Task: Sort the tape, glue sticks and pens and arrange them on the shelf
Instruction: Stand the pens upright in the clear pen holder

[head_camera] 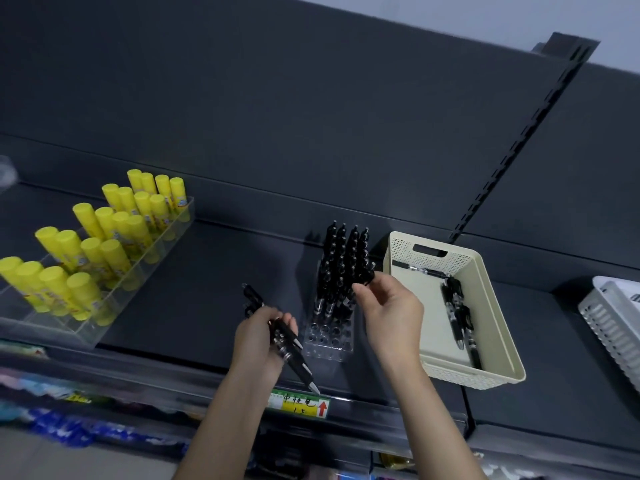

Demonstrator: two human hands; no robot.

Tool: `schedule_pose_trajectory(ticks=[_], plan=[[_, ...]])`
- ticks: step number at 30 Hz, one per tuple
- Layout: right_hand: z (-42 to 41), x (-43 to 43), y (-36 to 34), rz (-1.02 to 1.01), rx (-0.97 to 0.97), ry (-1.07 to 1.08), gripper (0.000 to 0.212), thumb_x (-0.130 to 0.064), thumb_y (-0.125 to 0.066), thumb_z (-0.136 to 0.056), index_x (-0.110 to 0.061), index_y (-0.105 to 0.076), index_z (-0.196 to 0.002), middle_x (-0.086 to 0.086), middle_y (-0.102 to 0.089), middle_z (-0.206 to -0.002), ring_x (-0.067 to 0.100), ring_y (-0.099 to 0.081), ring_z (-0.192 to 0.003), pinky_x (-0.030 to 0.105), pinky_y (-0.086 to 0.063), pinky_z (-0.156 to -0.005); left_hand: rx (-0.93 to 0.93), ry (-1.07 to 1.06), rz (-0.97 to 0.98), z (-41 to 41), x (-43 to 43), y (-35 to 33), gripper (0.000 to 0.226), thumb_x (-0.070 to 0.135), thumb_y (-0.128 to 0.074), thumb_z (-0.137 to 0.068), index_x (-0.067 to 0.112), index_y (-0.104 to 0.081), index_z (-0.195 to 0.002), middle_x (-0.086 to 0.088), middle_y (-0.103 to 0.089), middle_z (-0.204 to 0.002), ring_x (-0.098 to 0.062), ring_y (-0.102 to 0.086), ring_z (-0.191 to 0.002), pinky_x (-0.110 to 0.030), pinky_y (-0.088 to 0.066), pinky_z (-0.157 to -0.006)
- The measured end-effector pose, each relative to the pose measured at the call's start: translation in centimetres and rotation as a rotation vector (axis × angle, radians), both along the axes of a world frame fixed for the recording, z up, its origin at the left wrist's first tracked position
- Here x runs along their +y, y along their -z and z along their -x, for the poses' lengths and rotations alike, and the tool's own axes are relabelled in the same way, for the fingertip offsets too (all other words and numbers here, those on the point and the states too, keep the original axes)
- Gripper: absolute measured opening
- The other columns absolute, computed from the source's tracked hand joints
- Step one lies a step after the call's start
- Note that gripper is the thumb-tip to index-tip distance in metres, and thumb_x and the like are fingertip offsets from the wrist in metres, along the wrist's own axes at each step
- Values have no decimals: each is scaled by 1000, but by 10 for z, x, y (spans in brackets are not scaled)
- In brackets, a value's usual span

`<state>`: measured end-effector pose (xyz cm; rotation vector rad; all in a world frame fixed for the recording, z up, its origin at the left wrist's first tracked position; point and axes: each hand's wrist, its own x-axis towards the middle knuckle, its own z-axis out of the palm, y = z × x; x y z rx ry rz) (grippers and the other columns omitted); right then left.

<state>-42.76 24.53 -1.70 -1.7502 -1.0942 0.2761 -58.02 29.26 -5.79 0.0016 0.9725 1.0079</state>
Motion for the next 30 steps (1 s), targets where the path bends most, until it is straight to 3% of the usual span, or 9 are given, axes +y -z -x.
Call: schedule_pose_trajectory(ticks=[4, 8, 14, 17, 20, 23, 25, 28, 30], plan=[[1, 6, 0, 17, -87, -11, 2, -17, -71, -83, -17, -69, -83, -11, -65, -66, 2, -56, -61, 5, -39, -57, 0, 33, -33, 2, 0, 0, 5, -5, -56, -89, -3, -60, -88, -18, -62, -88, -20, -68, -69, -28, -58, -56], [0, 7, 8, 61, -100, -15, 2, -16, -72, -82, -16, -70, -81, -6, -67, -67, 10, -60, -62, 8, -40, -57, 42, 57, -107, 2, -4, 0, 7, -3, -58, -90, -5, -62, -95, -15, -72, -79, -20, -73, -70, -28, -57, -58], [4, 7, 22, 189, -165, -66, 19, -18, -69, -85, -3, -65, -74, 9, -65, -66, 27, -59, -65, 34, -47, -63, 88, 94, -185, 1, -10, -1, 13, -1, -55, -93, 6, -64, -101, -9, -76, -89, -18, -74, -81, -26, -57, -58], [4, 7, 20, 218, -217, -78, 25, -19, -69, -85, -2, -60, -69, 10, -61, -62, 27, -52, -60, 31, -39, -58, 114, 88, -254, 1, -12, -3, 15, 0, -56, -93, 8, -64, -103, -9, -75, -96, -19, -73, -88, -29, -56, -66], [1, 1, 17, 245, -247, -77, 15, -22, -71, -83, -8, -66, -81, 4, -66, -75, 19, -58, -69, 21, -39, -60, 127, 97, -388, 1, -15, -4, 16, 3, -57, -92, 10, -62, -106, -8, -74, -102, -20, -71, -96, -28, -57, -69], [2, -7, 4, 147, -129, -38, 7, -17, -74, -80, -17, -67, -83, -2, -67, -80, 12, -60, -73, 7, -39, -64, 204, 163, -575, 1, -17, -7, 18, 4, -59, -91, 11, -61, -107, -6, -74, -104, -21, -70, -99, -30, -58, -75], [4, -8, -8, 105, -60, -79, 12, -15, -74, -80, -23, -65, -78, -5, -66, -77, 8, -60, -72, 9, -43, -65, 386, 253, -728, -1, -19, -10, 18, 6, -60, -91, 16, -61, -107, 1, -74, -102, -16, -70, -97, -29, -56, -76], [8, -7, -25, 68, 108, -195, 18, -11, -74, -79, -28, -67, -81, -6, -67, -77, 5, -61, -71, 13, -48, -68, 609, 394, -935, -9, -24, -14, 22, 7, -61, -90, 25, -64, -102, 13, -73, -94, -2, -69, -87, -14, -51, -66], [9, -6, -30, 70, 183, -260, 17, -7, -72, -79, -23, -67, -79, -2, -67, -77, 5, -60, -68, 17, -51, -64, 677, 461, -983, -14, -26, -15, 25, 9, -63, -89, 31, -64, -100, 16, -71, -92, -1, -67, -84, -17, -52, -70]])
